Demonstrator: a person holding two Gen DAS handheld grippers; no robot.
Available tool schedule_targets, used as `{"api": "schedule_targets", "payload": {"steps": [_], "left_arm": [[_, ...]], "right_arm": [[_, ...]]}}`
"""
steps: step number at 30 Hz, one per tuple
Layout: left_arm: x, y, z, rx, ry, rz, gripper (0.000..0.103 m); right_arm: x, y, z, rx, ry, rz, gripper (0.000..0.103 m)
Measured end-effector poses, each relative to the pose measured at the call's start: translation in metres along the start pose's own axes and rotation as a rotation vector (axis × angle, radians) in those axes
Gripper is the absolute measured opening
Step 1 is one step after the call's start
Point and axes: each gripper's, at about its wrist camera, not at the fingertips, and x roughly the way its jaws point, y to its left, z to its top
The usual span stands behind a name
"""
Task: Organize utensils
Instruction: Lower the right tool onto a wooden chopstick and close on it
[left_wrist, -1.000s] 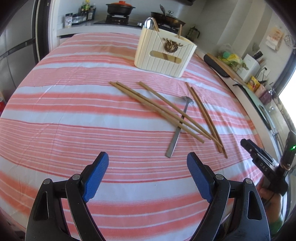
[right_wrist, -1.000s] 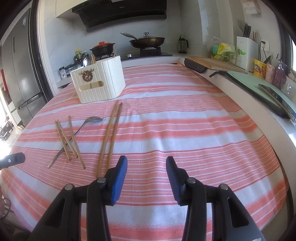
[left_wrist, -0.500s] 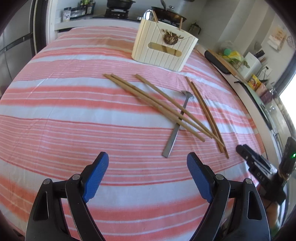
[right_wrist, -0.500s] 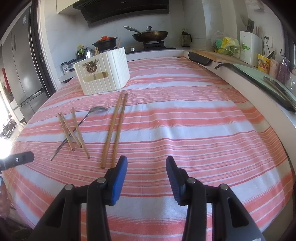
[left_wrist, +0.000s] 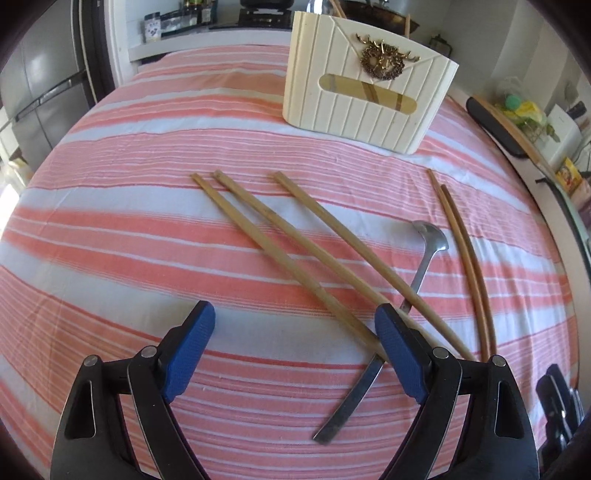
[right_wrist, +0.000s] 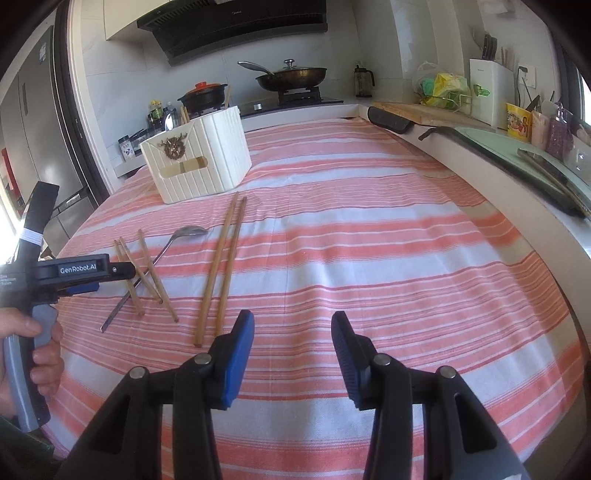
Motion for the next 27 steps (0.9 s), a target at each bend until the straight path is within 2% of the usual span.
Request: {"api": "schedule_targets", "payload": {"steps": [4, 9, 18, 21, 24, 27], "left_arm": [[-0.002, 0.0, -0.006, 0.022, -0.007, 0.035, 0.089], [-0.009, 0.011, -0.011, 0.026, 0.005, 0.036, 0.089], [-0.017, 0.044, -0.02, 0.062, 0.011, 0.072, 0.089], [-0.02, 0.054, -0.023, 0.069, 0.013, 0.075, 0.089], [-0.021, 0.064, -0.024, 0.07, 0.011, 0.087, 0.089], [-0.024, 0.072, -0.027, 0.073, 0.004, 0.099, 0.09]], "right_arm": [[-0.001, -0.01, -0.001, 0.02, -0.003, -0.013, 0.044], [0.0, -0.008, -0.002, -0.007, 0.005, -0.017, 0.044], [0.02, 0.014, 0.002, -0.064, 0.078, 0.035, 0.044], [0.028, 0.024, 0.008, -0.07, 0.113, 0.103, 0.044], [0.038, 0.033, 0.009, -0.08, 0.167, 0.157, 0.03], [0.04, 0.048, 0.007, -0.191, 0.169, 0.109, 0.016]]}}
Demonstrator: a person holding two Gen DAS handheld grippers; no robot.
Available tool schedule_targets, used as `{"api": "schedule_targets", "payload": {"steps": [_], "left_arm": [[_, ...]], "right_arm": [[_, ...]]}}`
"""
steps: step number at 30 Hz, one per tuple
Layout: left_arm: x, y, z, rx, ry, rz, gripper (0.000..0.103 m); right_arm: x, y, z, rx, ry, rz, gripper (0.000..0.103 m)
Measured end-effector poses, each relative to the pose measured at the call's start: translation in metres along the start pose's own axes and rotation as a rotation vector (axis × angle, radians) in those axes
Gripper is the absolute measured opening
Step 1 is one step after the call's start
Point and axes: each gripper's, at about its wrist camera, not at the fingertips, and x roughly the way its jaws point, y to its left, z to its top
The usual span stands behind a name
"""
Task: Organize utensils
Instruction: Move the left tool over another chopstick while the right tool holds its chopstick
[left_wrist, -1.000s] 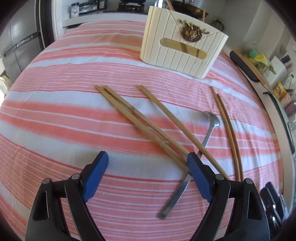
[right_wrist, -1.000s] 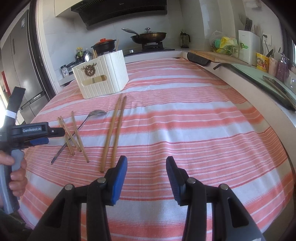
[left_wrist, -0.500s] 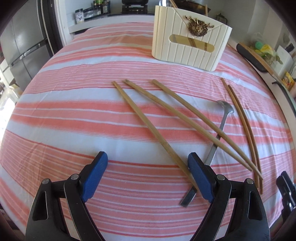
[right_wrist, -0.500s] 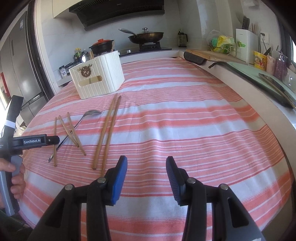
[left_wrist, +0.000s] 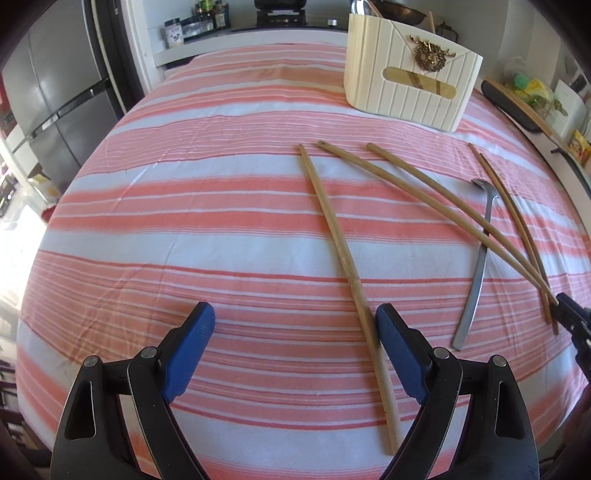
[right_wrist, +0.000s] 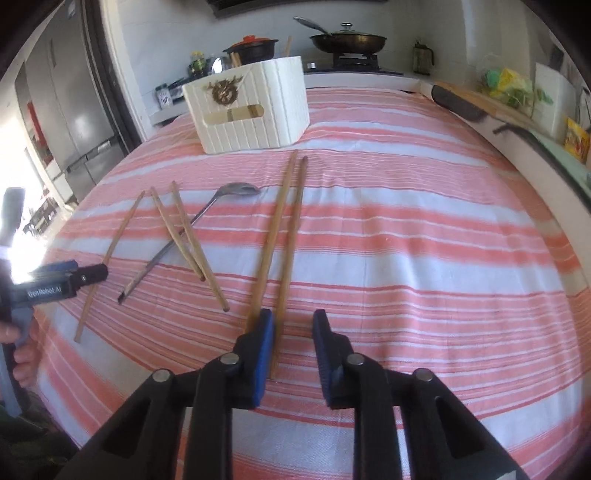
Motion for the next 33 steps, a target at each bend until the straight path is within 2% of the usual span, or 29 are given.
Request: {"api": "schedule_targets", "payload": {"steps": [2, 8, 11, 15, 18, 19, 27, 33], "left_arm": [[0.002, 0.005, 0.001, 0.002, -0.005, 0.008, 0.091], [0.0, 0.021, -0.002, -0.016, -0.015, 0.021, 0.093], [-0.002, 0.029, -0.004, -0.021, -0.019, 0.038, 0.093], [-0.001, 0.039, -0.006, -0.034, -0.016, 0.031, 0.095], [-0.001, 0.042, -0.008, -0.02, -0.022, 0.016, 0.096], [-0.002, 0.042, -0.009, -0.01, -0.025, 0.012, 0.096], [-0.002, 0.041, -0.014, 0.008, -0.049, 0.004, 0.102], [-0.003, 0.042, -0.018, 0.013, -0.065, 0.005, 0.103]], "right_arm": [[-0.001, 0.005, 0.0, -0.032, 0.007, -0.032, 0.006], [-0.009, 0.005, -0.008, -0.015, 0.008, -0.208, 0.006], [-0.018, 0.007, -0.016, -0.002, 0.017, -0.247, 0.006], [-0.026, 0.007, -0.023, 0.013, 0.003, -0.249, 0.009], [-0.024, 0.005, -0.022, 0.011, 0.005, -0.239, 0.027], [-0.023, 0.004, -0.021, 0.009, 0.003, -0.237, 0.028], [-0.019, 0.007, -0.022, -0.018, -0.016, -0.223, 0.028], [-0.02, 0.007, -0.028, -0.023, -0.065, -0.22, 0.028]]}}
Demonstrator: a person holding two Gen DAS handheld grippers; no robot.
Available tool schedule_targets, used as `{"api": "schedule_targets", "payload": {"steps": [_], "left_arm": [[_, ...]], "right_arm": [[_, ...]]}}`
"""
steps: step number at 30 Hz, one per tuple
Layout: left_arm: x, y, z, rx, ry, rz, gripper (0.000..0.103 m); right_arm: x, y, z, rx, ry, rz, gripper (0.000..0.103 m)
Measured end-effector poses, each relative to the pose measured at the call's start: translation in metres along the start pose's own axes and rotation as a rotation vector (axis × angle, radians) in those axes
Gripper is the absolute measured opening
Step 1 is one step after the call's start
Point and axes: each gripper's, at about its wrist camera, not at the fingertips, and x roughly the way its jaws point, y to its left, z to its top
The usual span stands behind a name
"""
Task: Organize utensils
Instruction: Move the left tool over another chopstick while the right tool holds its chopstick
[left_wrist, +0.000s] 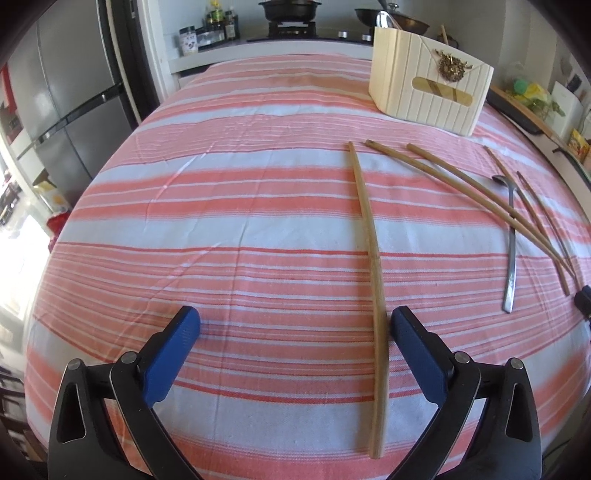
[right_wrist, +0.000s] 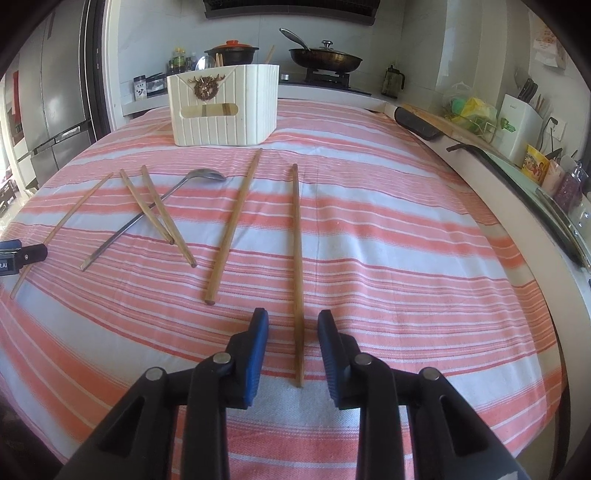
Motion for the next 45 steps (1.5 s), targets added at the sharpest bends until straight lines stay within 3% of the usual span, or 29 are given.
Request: {"api": "schedule_targets", "payload": {"steps": [22, 35, 45], "left_arm": [[-0.001, 0.002, 0.0, 0.0, -0.004, -0.005, 0.103], [0.001, 0.007, 0.007, 0.054, 0.02, -0.043, 0.103], [0.01, 0.012, 0.025, 0.129, 0.129, -0.086, 0.102]], "right_arm": [[-0.001, 0.002, -0.002, 0.004, -0.014, -0.018, 0.028], [0.0, 0.0, 0.001, 0.005, 0.002, -0.012, 0.029], [0.004, -0.009, 0.016, -0.025, 0.132, 0.06, 0.032]]}}
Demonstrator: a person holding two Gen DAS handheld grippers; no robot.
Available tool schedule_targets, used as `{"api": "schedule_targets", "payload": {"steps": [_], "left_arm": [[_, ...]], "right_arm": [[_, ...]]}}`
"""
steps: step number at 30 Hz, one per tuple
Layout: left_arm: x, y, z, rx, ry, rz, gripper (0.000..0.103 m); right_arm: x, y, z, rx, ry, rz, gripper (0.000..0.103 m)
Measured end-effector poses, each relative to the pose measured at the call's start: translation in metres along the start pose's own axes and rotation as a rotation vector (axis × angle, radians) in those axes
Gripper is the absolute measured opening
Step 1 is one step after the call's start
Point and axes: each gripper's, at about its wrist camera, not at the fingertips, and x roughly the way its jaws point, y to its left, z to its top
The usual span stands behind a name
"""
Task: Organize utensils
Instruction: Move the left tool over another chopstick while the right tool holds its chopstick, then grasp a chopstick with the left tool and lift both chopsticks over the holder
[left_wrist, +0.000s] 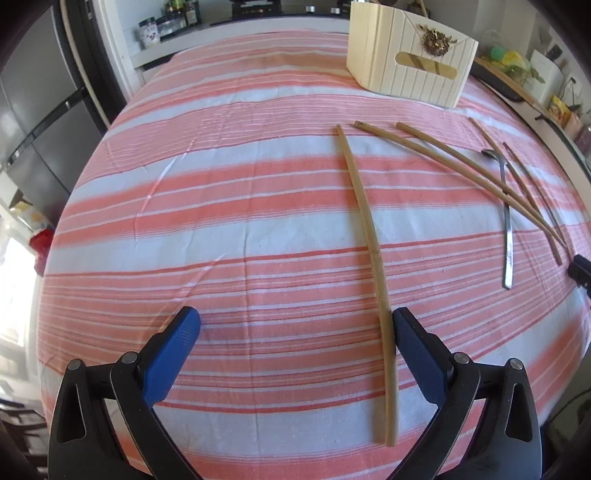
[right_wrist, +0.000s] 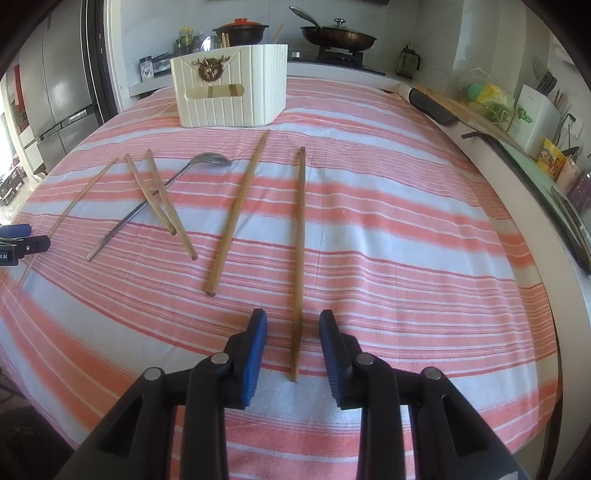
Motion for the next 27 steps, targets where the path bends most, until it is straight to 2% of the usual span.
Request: {"api": "schedule_targets", "payload": {"steps": [4, 8, 12, 14, 18, 23, 26, 27], "left_arm": [[0.002, -0.002, 0.013, 0.03, 0.021, -0.028, 0.1], [0.012, -0.016, 0.036, 0.096, 0.041, -0.03, 0.086], [0.025, -0.025, 0.062, 0.118, 0.058, -0.065, 0.082], [0.031, -0.027, 0.075, 0.114, 0.063, -0.07, 0.078], [0.038, -0.03, 0.096, 0.108, 0.078, -0.089, 0.059], [0.044, -0.031, 0.111, 0.091, 0.092, -0.102, 0.05], [0.048, -0.029, 0.114, 0.07, 0.092, -0.112, 0.03], [0.048, -0.028, 0.115, 0.067, 0.084, -0.104, 0.022]], "right_arm": [[0.006, -0.004, 0.011, -0.033, 0.067, 0.039, 0.033], [0.018, -0.006, 0.031, -0.084, 0.138, 0.089, 0.033], [0.039, -0.012, 0.062, -0.109, 0.2, 0.131, 0.033], [0.052, -0.015, 0.08, -0.122, 0.212, 0.139, 0.033], [0.081, -0.021, 0.12, -0.112, 0.218, 0.146, 0.033], [0.11, -0.015, 0.161, -0.114, 0.216, 0.133, 0.033], [0.119, -0.007, 0.174, -0.134, 0.204, 0.108, 0.019], [0.121, -0.005, 0.176, -0.132, 0.202, 0.109, 0.011]]}}
